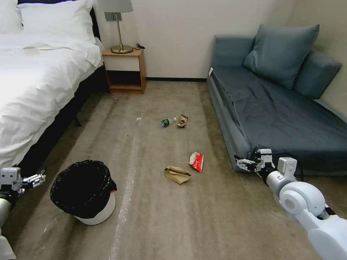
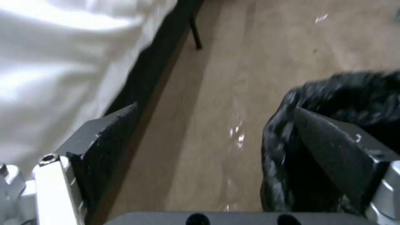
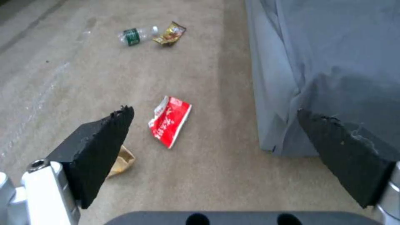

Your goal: Pick up the trash bin, then pick up the garbage on the floor and place it into the trash bin.

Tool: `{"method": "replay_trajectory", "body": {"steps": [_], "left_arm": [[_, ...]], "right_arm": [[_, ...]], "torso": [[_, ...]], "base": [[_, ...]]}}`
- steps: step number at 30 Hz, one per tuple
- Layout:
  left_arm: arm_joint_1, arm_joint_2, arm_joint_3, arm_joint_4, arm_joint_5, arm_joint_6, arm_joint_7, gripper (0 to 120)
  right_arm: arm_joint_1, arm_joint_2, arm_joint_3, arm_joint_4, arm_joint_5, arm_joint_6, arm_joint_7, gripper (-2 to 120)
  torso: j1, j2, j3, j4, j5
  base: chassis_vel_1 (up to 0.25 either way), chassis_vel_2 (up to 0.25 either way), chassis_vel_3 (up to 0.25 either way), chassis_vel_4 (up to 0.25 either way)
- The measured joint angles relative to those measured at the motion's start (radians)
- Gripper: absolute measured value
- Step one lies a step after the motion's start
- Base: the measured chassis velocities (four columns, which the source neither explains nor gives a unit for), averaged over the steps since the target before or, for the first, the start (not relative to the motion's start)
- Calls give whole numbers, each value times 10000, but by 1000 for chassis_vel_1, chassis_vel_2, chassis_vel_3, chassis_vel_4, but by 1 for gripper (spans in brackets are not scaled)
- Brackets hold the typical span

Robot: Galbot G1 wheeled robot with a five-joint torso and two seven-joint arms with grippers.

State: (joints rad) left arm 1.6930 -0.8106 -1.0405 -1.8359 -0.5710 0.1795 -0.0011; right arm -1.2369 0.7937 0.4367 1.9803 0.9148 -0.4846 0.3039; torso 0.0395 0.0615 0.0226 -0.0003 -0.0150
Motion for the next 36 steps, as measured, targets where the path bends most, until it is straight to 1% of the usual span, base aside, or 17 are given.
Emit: {"method": "replay_trajectory", "body": {"steps": [2,4,5,7,9,10,11,12,14,15,17,18,21,22,26,30,36], "left_arm": [[-153,-90,164,223,52,81,-23,100],[-560,-210,576,743,74,268,-168,100],[-560,-210,576,743,74,268,-168,100],[-1149,-194,1179,1204,-142,680,-463,100],[-1261,-152,1325,1212,-309,809,-542,100],[-1451,-58,1576,1172,-709,1097,-747,100],[-1740,106,1957,987,-1318,1682,-987,100],[-1740,106,1957,987,-1318,1682,-987,100],[-2073,391,2384,900,-1778,2556,-1318,100],[-2073,391,2384,900,-1778,2556,-1318,100],[-2209,798,2534,724,-2417,3888,-1900,100],[-2323,979,2575,731,-2720,4223,-2162,100],[-2441,1074,2613,800,-2940,4409,-2342,100],[-2719,1131,2732,997,-3434,4689,-2780,100],[-3093,983,2971,1364,-3796,4897,-3188,100],[-3368,810,3218,1647,-3757,4900,-3208,100],[-3860,177,3623,2385,-3201,4630,-3029,100]], "right_arm": [[-1,10,-40,-37,-49,41,-4,100],[-61,6,-63,-60,-120,94,-7,100],[-61,6,-63,-60,-120,94,-7,100],[-223,-76,-32,-39,-181,137,-6,100],[-263,-96,-9,-24,-188,141,-6,100],[-319,-113,34,10,-192,148,-2,100],[-378,-107,80,73,-194,149,29,100],[-378,-107,80,73,-194,149,29,100],[-456,-52,100,191,-196,142,150,100],[-456,-52,100,191,-196,142,150,100],[-599,-50,117,284,-265,115,222,100],[-653,-50,137,300,-330,111,233,100],[-683,-34,154,303,-380,108,243,100],[-716,37,158,303,-469,99,259,100],[-722,111,70,291,-569,90,283,100],[-720,128,12,287,-591,91,299,100],[-520,113,-440,284,-572,136,415,100]], "torso": [[0,0,0,0,-1],[0,0,0,2,-4],[0,0,0,2,-4],[0,0,0,0,-5],[0,0,0,-2,-5],[0,0,0,-3,-4],[0,0,0,-3,-2],[0,0,0,-3,-2],[0,0,0,-3,-3],[0,0,0,-3,-3],[0,0,0,0,-2],[0,0,0,0,0],[0,0,0,-1,-2],[0,0,0,-2,-1],[0,0,0,0,-3],[0,0,0,0,-3],[0,0,0,1,-5]], "base": [[0,0,0,0],[0,0,0,0],[0,0,0,0],[0,0,0,0],[0,0,0,0],[0,0,0,0],[0,0,0,0],[0,0,0,0],[0,0,0,0],[0,0,0,0],[0,0,0,0],[0,0,0,0],[0,0,0,0],[0,0,0,0],[0,0,0,0],[0,0,0,0],[0,0,0,0]]}}
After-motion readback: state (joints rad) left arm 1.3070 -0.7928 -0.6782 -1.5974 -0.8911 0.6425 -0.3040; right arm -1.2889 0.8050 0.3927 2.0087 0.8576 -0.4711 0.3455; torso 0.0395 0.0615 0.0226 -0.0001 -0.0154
